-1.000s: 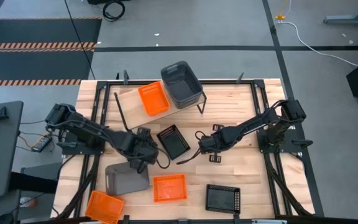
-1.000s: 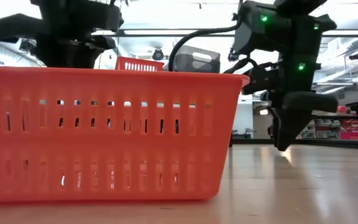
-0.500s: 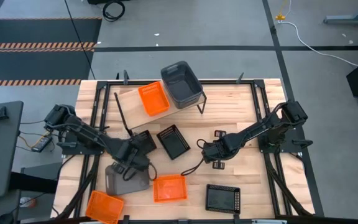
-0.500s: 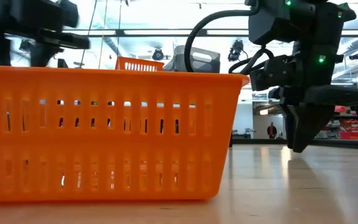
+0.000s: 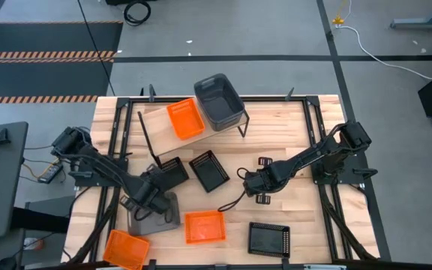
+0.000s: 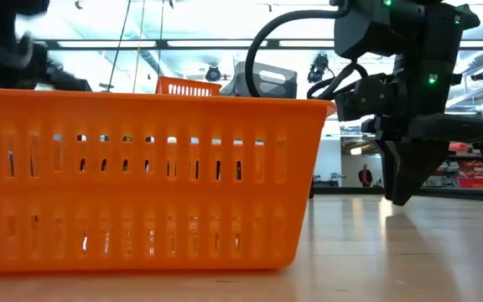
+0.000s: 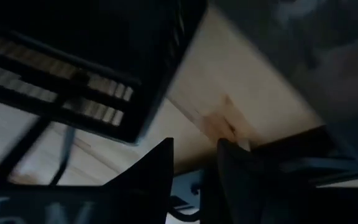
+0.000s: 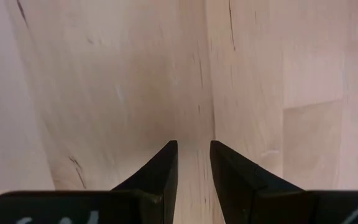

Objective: Stack baskets on shelf by color
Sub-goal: Put the top left black basket on the shelf

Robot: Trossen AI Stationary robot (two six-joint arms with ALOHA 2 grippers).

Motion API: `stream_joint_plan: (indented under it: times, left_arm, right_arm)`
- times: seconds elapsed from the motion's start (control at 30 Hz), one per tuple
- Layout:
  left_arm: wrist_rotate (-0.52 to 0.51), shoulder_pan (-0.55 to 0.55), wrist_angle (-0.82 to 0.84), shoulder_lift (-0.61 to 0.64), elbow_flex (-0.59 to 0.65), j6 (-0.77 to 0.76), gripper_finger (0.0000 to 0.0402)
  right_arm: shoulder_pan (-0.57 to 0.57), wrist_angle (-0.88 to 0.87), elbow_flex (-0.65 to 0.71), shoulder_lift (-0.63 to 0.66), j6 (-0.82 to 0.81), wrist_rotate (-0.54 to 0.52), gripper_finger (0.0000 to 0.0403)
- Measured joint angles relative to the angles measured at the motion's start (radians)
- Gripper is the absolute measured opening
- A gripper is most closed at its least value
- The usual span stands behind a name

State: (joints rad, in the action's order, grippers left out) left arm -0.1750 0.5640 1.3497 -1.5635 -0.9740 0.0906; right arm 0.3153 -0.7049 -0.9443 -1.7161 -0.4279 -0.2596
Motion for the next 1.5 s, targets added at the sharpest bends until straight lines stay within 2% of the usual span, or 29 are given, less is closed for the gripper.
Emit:
stream_joint_plan:
  times: [0.2, 0.33, 0.53, 0.8, 0.87, 0.93, 1.33, 1.5]
  left_arm:
    - [-0.03, -0.018, -0.072, 0.0, 0.105, 0.004, 0.013]
    - [-0.081, -0.018, -0.062, 0.004, 0.092, 0.002, 0.013]
    - [-0.087, -0.018, -0.064, 0.041, 0.053, -0.024, 0.013]
    - [-0.076, -0.018, -0.182, 0.055, 0.122, -0.002, 0.013]
    - [-0.106, -0.018, -0.21, 0.055, 0.128, 0.007, 0.013]
    - [-0.133, -0.018, -0.206, 0.055, 0.129, 0.008, 0.013]
    - [-0.145, 0.012, -0.255, 0.055, 0.13, -0.001, 0.013]
    - [-0.178, 0.026, -0.206, 0.055, 0.097, -0.025, 0.013]
  right_arm:
    - [0.0, 0.003, 0.0, 0.0, 0.008, 0.0, 0.0101]
    - [0.0, 0.003, 0.0, 0.0, 0.004, 0.0, 0.0101]
    - [0.0, 0.006, 0.0, 0.0, 0.001, 0.0, 0.0101]
    - [0.0, 0.016, 0.0, 0.0, 0.001, 0.0, 0.0101]
    - [0.0, 0.018, 0.0, 0.0, 0.002, 0.0, 0.0101]
    - [0.0, 0.019, 0.0, 0.0, 0.006, 0.0, 0.0101]
    - [0.0, 0.024, 0.0, 0.0, 0.008, 0.0, 0.0101]
    - [0.0, 0.024, 0.0, 0.0, 0.008, 0.0, 0.0101]
